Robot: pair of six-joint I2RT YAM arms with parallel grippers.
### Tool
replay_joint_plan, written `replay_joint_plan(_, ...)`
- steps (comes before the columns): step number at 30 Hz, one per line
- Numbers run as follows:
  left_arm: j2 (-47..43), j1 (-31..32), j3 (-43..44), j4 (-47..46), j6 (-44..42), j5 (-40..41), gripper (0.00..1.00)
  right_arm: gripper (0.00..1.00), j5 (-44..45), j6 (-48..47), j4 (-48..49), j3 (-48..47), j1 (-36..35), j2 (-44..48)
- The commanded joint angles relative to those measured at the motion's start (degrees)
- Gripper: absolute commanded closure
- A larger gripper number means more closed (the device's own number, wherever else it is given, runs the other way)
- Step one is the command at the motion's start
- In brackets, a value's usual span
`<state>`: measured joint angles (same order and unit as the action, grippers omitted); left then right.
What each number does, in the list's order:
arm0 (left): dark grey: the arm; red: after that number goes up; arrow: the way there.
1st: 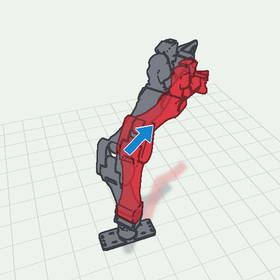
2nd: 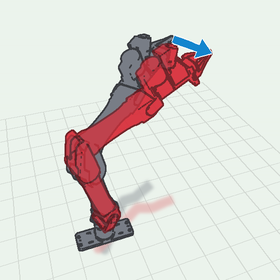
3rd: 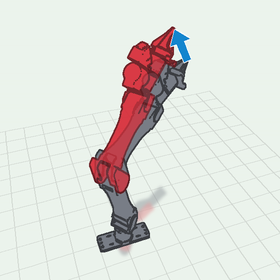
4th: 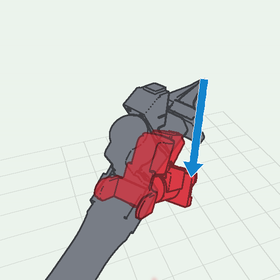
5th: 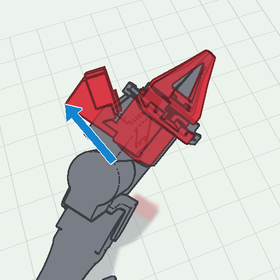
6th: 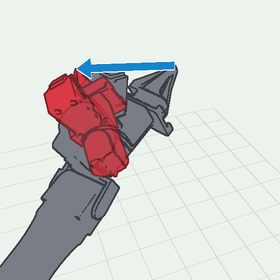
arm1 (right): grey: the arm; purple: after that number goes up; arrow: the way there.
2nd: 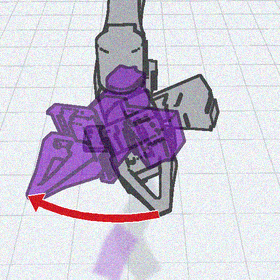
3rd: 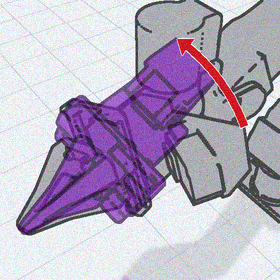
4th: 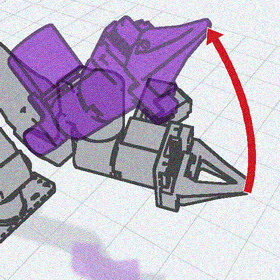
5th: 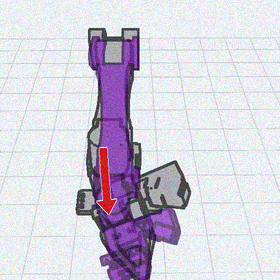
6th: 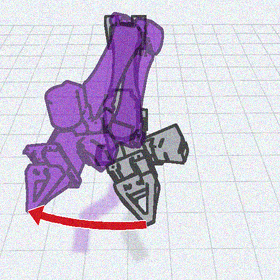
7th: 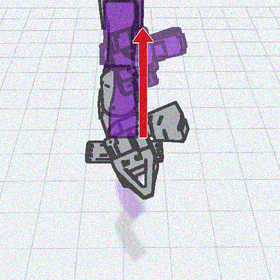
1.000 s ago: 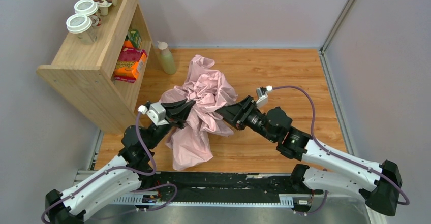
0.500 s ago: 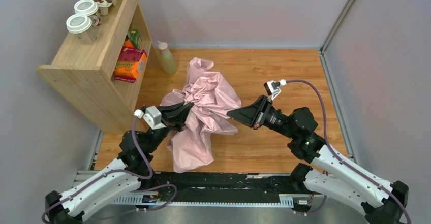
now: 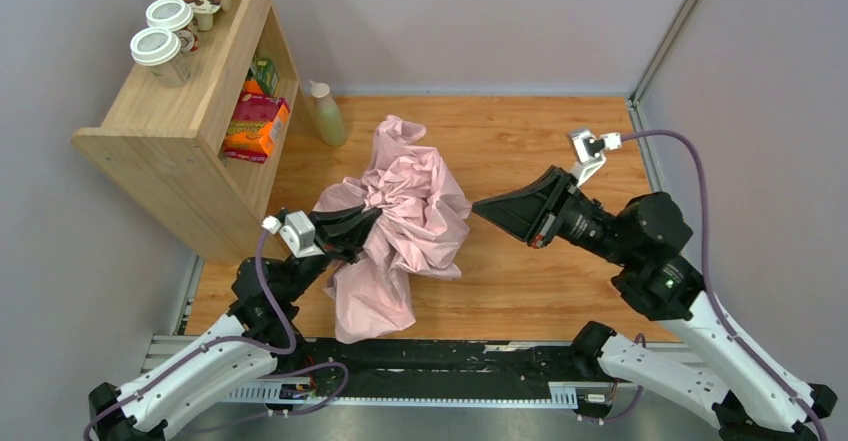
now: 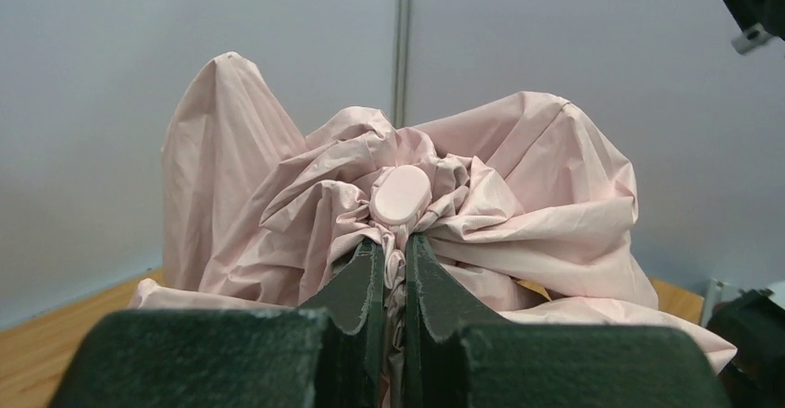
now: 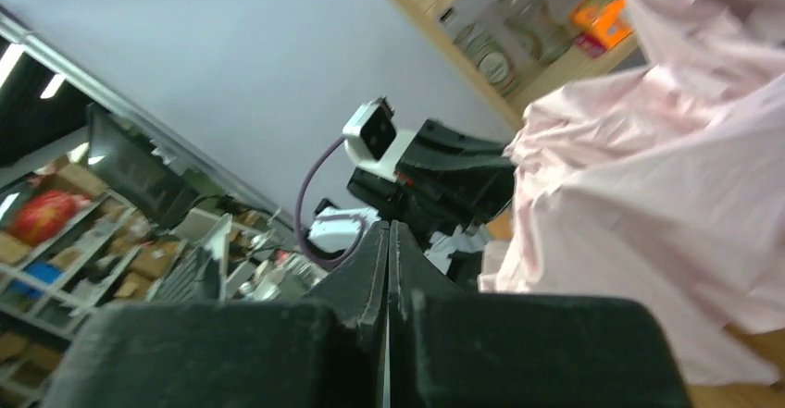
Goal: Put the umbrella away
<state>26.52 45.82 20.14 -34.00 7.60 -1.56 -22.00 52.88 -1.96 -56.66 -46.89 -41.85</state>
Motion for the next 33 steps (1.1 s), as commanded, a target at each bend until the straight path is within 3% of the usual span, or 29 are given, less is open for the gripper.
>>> replay_joint_plan(1, -2.4, 0.0, 2.3, -1.9, 1.9, -6.2, 1.00, 0.98, 4.1, -18.2, -15.8, -6.1, 0.0, -0.7)
replay_joint_plan(2, -2.5, 0.0, 2.7, 0.5, 2.9, -4.3, 1.00, 0.90, -0.9, -20.8, -15.4, -6.1, 0.0, -0.6)
replay_joint_plan(5, -2.1, 0.0, 5.3, 4.8, 5.8, 5.2, 1.00, 0.49, -7.3, -24.2, -17.0, -4.8, -0.3, -0.4)
replay_joint_plan(7, -1.4, 0.0, 6.1, 4.9, 6.3, 3.7, 1.00, 0.19, -3.8, -30.3, -20.2, -3.5, -0.4, 1.1)
replay_joint_plan(9, -0.6, 0.0, 7.5, 5.1, 6.0, -1.1, 1.00, 0.03, 3.3, -36.1, -23.7, -2.6, -0.2, 1.9)
replay_joint_plan(11, 0.1, 0.0, 8.9, 6.1, 5.6, -6.1, 1.00, 0.00, 9.1, -41.3, -25.8, -2.5, -0.2, 1.9)
replay_joint_plan(15, -0.9, 0.0, 9.3, 6.1, 6.6, -14.2, 1.00, 0.00, 10.2, -50.7, -28.2, -3.4, -0.1, -0.1)
replay_joint_plan(18, -2.8, 0.0, 10.3, 8.3, 7.3, -18.3, 1.00, 0.00, 3.3, -55.0, -27.4, -3.1, -0.1, -1.6)
replay_joint_plan(23, -1.0, 0.0, 14.0, 11.4, 9.5, -27.9, 1.00, 0.00, -9.7, -54.6, -21.6, -2.8, -0.2, -5.3)
replay_joint_plan(33, 9.3, 0.0, 18.1, 3.3, 15.5, -40.4, 1.00, 0.00, -21.7, -50.4, -10.4, -7.8, -4.0, -16.6)
